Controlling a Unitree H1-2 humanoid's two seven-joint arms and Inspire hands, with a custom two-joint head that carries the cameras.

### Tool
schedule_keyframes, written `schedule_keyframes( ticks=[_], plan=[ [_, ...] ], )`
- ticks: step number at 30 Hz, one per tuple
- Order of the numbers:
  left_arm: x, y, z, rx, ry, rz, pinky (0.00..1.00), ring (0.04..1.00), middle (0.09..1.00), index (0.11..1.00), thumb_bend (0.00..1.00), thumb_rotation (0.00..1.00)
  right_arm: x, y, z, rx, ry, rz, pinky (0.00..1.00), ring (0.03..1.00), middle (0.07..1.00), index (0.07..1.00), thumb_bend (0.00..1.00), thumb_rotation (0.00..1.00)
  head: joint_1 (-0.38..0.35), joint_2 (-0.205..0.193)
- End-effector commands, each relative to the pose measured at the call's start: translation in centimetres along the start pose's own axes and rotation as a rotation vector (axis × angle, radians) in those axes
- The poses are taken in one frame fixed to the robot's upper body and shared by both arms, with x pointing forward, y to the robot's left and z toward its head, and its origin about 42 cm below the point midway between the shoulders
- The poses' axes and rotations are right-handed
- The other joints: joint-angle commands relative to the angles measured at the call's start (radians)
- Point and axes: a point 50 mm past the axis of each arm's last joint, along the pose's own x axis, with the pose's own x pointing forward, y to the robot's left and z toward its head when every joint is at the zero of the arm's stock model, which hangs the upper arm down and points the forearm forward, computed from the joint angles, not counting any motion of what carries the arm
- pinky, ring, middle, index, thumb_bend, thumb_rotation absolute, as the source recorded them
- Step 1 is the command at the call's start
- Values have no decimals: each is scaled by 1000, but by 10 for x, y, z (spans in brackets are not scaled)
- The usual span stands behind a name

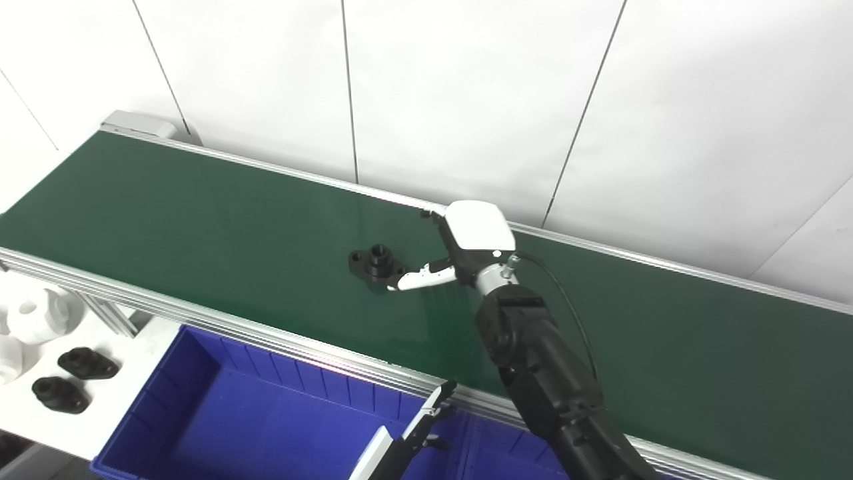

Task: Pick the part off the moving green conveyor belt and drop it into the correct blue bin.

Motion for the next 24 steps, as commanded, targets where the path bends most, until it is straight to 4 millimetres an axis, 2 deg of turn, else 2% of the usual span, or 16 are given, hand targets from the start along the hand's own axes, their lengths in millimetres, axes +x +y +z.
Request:
schedule_keyframes(
  ticks=[1,6,10,15,19,20,22,24],
  plan=[
    [2,-36,29,-60,-69,-29,708,909,985,997,885,770,11,-26,17,-3,-19,-82,557,677,760,812,981,714,1,-1],
    [0,-40,37,-65,-83,-33,724,910,985,998,862,773,15,-14,26,-5,-18,-28,480,589,687,803,972,690,10,12],
    [-2,-45,41,-65,-98,-39,695,894,990,997,847,773,13,-4,26,-21,-21,-6,450,547,643,793,974,697,22,23],
    [-5,-50,43,-66,-99,-41,683,884,990,998,834,772,10,11,23,-34,-16,31,463,547,657,787,966,710,33,22],
    [-8,-53,45,-68,-95,-42,690,884,989,1000,824,766,8,22,24,-54,-17,51,464,528,613,743,949,724,44,20],
    [-8,-53,45,-66,-93,-43,691,883,988,997,830,774,8,25,24,-66,-18,56,411,484,576,731,915,731,45,20],
    [-9,-55,46,-68,-92,-41,687,880,982,990,839,776,8,31,24,-69,-13,60,299,375,469,662,823,727,50,18],
    [-11,-57,47,-73,-90,-41,694,882,975,986,849,773,8,37,24,-61,-4,53,201,267,351,495,728,730,62,13]
  ],
)
